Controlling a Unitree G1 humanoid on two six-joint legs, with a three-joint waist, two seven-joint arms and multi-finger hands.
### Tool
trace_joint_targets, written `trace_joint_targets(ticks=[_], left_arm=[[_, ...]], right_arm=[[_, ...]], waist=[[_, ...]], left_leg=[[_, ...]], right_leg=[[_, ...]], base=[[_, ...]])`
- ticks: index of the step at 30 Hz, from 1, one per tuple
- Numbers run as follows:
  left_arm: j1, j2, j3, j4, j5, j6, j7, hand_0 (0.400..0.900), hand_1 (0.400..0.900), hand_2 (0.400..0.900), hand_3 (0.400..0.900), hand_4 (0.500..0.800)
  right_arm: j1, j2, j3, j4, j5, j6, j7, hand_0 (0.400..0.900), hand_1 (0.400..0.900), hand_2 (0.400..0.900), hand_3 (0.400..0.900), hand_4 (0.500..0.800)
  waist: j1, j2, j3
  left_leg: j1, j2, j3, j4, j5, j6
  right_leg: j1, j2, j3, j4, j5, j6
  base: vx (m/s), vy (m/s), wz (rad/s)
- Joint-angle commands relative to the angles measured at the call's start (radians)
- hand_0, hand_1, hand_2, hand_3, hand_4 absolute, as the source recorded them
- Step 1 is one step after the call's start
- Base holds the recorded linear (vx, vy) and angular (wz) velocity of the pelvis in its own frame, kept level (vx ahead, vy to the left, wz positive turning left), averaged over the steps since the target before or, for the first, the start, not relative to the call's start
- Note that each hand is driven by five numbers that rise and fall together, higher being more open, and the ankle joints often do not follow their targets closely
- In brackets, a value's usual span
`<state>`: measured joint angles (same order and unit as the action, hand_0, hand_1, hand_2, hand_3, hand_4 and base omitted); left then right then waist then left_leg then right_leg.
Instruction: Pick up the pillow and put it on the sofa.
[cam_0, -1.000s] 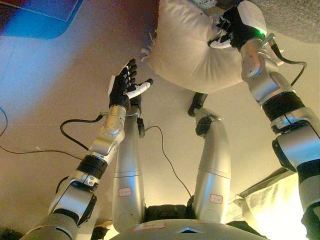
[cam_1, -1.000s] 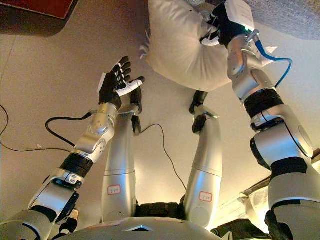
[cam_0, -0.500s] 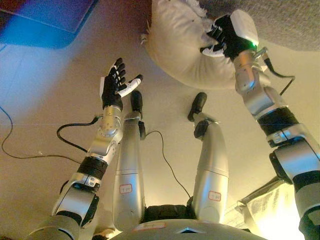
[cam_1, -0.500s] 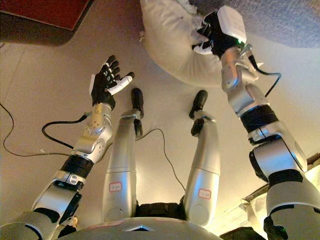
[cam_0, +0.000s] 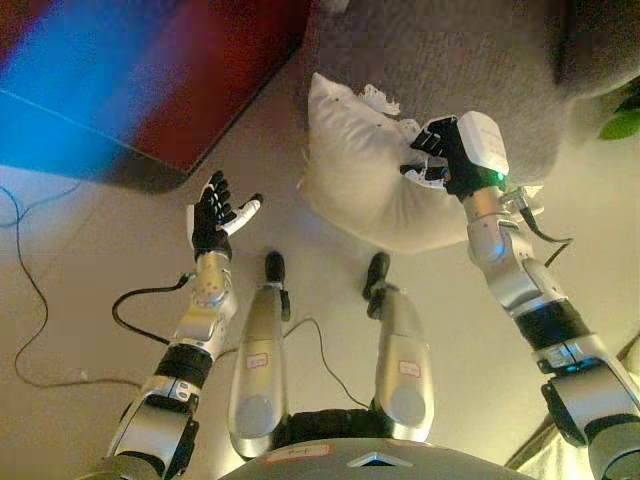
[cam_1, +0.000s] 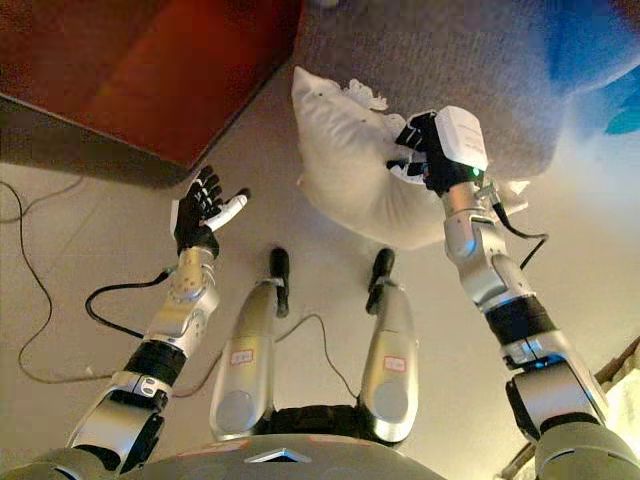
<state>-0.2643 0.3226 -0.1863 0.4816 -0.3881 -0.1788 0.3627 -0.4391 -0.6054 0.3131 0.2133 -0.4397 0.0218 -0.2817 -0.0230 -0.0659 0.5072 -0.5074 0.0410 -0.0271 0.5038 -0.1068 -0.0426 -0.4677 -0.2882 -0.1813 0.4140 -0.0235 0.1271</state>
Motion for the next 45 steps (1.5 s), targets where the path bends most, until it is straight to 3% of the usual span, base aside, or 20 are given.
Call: trace_joint_targets(ticks=[1, 7, 12, 17, 23, 24, 25, 28, 29, 30, 32, 33, 36, 37, 45], left_arm=[[0.037, 0.020, 0.039, -0.043, 0.057, -0.078, -0.040, 0.900, 0.900, 0.900, 0.900, 0.800], [0.166, 0.020, 0.103, -0.044, 0.105, -0.059, -0.108, 0.900, 0.900, 0.900, 0.900, 0.800], [0.252, 0.021, 0.145, -0.086, 0.115, -0.056, -0.151, 0.900, 0.900, 0.900, 0.900, 0.800], [0.291, 0.021, 0.159, -0.110, 0.104, -0.049, -0.177, 0.900, 0.900, 0.900, 0.900, 0.800], [0.323, 0.030, 0.150, -0.127, 0.065, -0.038, -0.215, 0.900, 0.900, 0.900, 0.900, 0.800], [0.334, 0.046, 0.128, -0.138, 0.044, -0.039, -0.226, 0.900, 0.900, 0.900, 0.900, 0.800], [0.333, 0.043, 0.133, -0.138, 0.044, -0.039, -0.226, 0.900, 0.900, 0.900, 0.900, 0.800], [0.340, 0.087, 0.101, -0.158, -0.014, -0.051, -0.239, 0.900, 0.900, 0.900, 0.900, 0.800], [0.337, 0.081, 0.106, -0.158, -0.015, -0.051, -0.240, 0.900, 0.900, 0.900, 0.900, 0.800], [0.332, 0.097, 0.084, -0.157, -0.043, -0.055, -0.250, 0.900, 0.900, 0.900, 0.900, 0.800], [0.321, 0.114, 0.056, -0.169, -0.063, -0.061, -0.263, 0.900, 0.900, 0.900, 0.900, 0.800], [0.319, 0.112, 0.057, -0.169, -0.063, -0.060, -0.263, 0.900, 0.900, 0.900, 0.900, 0.800], [0.281, 0.139, 0.005, -0.185, -0.080, -0.069, -0.296, 0.900, 0.900, 0.900, 0.900, 0.800], [0.274, 0.142, -0.005, -0.191, -0.081, -0.069, -0.302, 0.900, 0.900, 0.900, 0.900, 0.800], [0.258, 0.134, -0.023, -0.161, -0.078, -0.050, -0.291, 0.900, 0.900, 0.900, 0.900, 0.800]], right_arm=[[-0.078, -0.011, -0.157, -0.228, 0.008, -0.160, -0.091, 0.400, 0.400, 0.400, 0.400, 0.500], [0.094, 0.017, -0.264, -0.390, 0.054, -0.221, -0.022, 0.400, 0.400, 0.400, 0.400, 0.500], [0.125, 0.017, -0.296, -0.393, 0.104, -0.224, 0.022, 0.400, 0.400, 0.400, 0.400, 0.500], [0.113, 0.000, -0.301, -0.328, 0.165, -0.209, 0.052, 0.400, 0.400, 0.400, 0.400, 0.500], [-0.064, -0.086, -0.241, -0.107, 0.250, -0.174, 0.036, 0.400, 0.400, 0.400, 0.400, 0.500], [-0.184, -0.137, -0.194, 0.032, 0.289, -0.153, 0.024, 0.400, 0.400, 0.400, 0.400, 0.500], [-0.201, -0.138, -0.181, 0.046, 0.292, -0.159, 0.021, 0.400, 0.400, 0.400, 0.400, 0.500], [-0.547, -0.223, -0.007, 0.431, 0.394, -0.124, -0.001, 0.400, 0.400, 0.400, 0.400, 0.500], [-0.570, -0.223, 0.011, 0.449, 0.399, -0.131, -0.003, 0.400, 0.400, 0.400, 0.400, 0.500], [-0.724, -0.221, 0.083, 0.650, 0.459, -0.125, -0.003, 0.400, 0.400, 0.400, 0.400, 0.500], [-0.843, -0.232, 0.141, 0.837, 0.491, -0.114, -0.009, 0.400, 0.400, 0.400, 0.400, 0.500], [-0.854, -0.231, 0.149, 0.846, 0.494, -0.118, -0.008, 0.400, 0.400, 0.400, 0.400, 0.500], [-0.961, -0.288, 0.216, 1.033, 0.519, -0.108, 0.001, 0.400, 0.400, 0.400, 0.400, 0.500], [-0.970, -0.307, 0.225, 1.047, 0.520, -0.102, -0.004, 0.900, 0.900, 0.900, 0.900, 0.800], [-0.938, -0.289, 0.186, 0.952, 0.590, -0.112, -0.044, 0.900, 0.900, 0.900, 0.900, 0.800]], waist=[[0.014, -0.020, -0.142], [0.006, -0.035, -0.296], [0.022, -0.045, -0.374], [0.036, -0.051, -0.405], [0.070, -0.066, -0.401], [0.095, -0.073, -0.399], [0.090, -0.069, -0.396], [0.138, -0.082, -0.380], [0.133, -0.077, -0.378], [0.159, -0.075, -0.368], [0.189, -0.070, -0.359], [0.186, -0.067, -0.357], [0.243, -0.050, -0.345], [0.252, -0.042, -0.343], [0.251, -0.033, -0.357]], left_leg=[[0.126, 0.004, -0.014, -0.097, -0.018, -0.001], [0.357, -0.009, 0.025, -0.352, 0.030, 0.010], [0.452, -0.011, 0.057, -0.483, 0.067, 0.010], [0.466, -0.004, 0.058, -0.521, 0.089, -0.001], [0.456, 0.016, 0.039, -0.529, 0.105, -0.019], [0.449, 0.023, 0.030, -0.530, 0.111, -0.025], [0.449, 0.023, 0.029, -0.530, 0.111, -0.026], [0.421, 0.036, 0.009, -0.533, 0.130, -0.040], [0.419, 0.037, 0.008, -0.532, 0.130, -0.040], [0.399, 0.044, -0.005, -0.536, 0.142, -0.046], [0.373, 0.046, -0.027, -0.541, 0.158, -0.051], [0.371, 0.047, -0.029, -0.541, 0.159, -0.051], [0.321, 0.049, -0.080, -0.550, 0.188, -0.061], [0.313, 0.049, -0.094, -0.550, 0.192, -0.063], [0.335, 0.046, -0.124, -0.546, 0.182, -0.061]], right_leg=[[0.119, -0.031, -0.002, -0.070, 0.059, 0.055], [0.302, -0.053, -0.011, -0.261, 0.170, 0.111], [0.355, -0.060, -0.021, -0.355, 0.225, 0.126], [0.381, -0.058, -0.053, -0.390, 0.219, 0.122], [0.397, -0.050, -0.089, -0.398, 0.206, 0.116], [0.402, -0.046, -0.099, -0.405, 0.199, 0.112], [0.403, -0.045, -0.100, -0.406, 0.199, 0.111], [0.399, -0.033, -0.120, -0.420, 0.197, 0.106], [0.397, -0.032, -0.120, -0.420, 0.197, 0.105], [0.391, -0.025, -0.129, -0.430, 0.194, 0.101], [0.386, -0.020, -0.146, -0.441, 0.190, 0.099], [0.386, -0.019, -0.148, -0.441, 0.190, 0.099], [0.379, -0.015, -0.182, -0.465, 0.191, 0.100], [0.381, -0.013, -0.188, -0.470, 0.190, 0.100], [0.434, -0.001, -0.206, -0.479, 0.166, 0.093]], base=[[0.18, 0.137, -0.19], [0.12, 0.093, -0.13], [0.10, 0.064, -0.19], [0.06, -0.007, 0.14], [0.07, -0.056, 0.26], [0.04, -0.047, 0.18], [0.10, -0.096, 0.30], [0.04, -0.085, 0.23], [0.00, -0.072, 0.18], [0.01, -0.073, 0.22], [0.01, -0.076, 0.30], [0.00, -0.078, 0.41], [0.04, -0.090, 0.48], [0.04, -0.068, 0.39], [0.07, -0.015, 0.10]])
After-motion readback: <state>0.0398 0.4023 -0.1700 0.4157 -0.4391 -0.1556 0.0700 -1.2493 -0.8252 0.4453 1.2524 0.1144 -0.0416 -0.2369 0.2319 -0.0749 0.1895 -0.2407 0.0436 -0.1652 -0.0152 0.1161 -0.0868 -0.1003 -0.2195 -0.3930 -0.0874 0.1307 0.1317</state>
